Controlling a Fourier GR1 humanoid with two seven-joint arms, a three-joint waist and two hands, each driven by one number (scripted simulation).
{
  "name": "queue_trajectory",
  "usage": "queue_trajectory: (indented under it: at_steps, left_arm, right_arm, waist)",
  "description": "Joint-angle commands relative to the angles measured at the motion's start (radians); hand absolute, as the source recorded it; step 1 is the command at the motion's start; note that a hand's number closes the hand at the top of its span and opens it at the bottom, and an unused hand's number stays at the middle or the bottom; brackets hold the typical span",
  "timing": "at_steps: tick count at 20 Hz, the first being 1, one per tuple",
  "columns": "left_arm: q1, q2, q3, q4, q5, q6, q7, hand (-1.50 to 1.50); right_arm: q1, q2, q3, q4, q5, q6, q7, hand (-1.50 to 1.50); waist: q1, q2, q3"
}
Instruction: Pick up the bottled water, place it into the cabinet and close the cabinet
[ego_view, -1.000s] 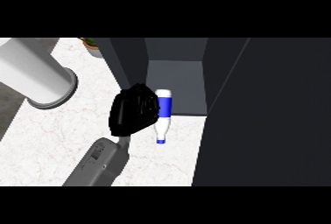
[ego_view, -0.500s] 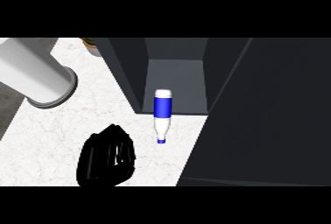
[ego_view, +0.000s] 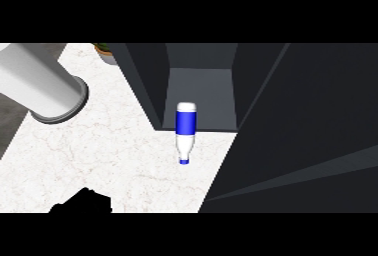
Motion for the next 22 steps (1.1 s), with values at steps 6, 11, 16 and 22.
queue_trajectory:
  at_steps: [6,11,16,22]
  left_arm:
    - [0.269,0.128,0.067,-0.174,0.043,-0.095,-0.09,1.5]
    - [0.382,0.165,0.138,-0.184,0.098,-0.185,-0.153,1.5]
    - [0.433,0.199,0.228,-0.211,0.17,-0.267,-0.168,1.5]
    - [0.459,0.186,0.275,-0.143,0.179,-0.344,-0.206,1.5]
  right_arm:
    - [-0.267,0.24,0.018,-0.033,0.084,-0.021,0.266,1.5]
    - [-0.436,0.446,-0.098,0.185,0.087,-0.044,0.326,1.5]
    - [-0.615,0.47,-0.183,0.398,0.01,-0.124,0.283,1.5]
    - [-0.728,0.471,-0.399,0.593,-0.131,0.011,0.211,1.5]
  waist:
    - [-0.001,0.001,-0.001]
    - [0.002,0.006,0.001]
    - [0.006,0.008,0.001]
    - [-0.001,0.011,0.002]
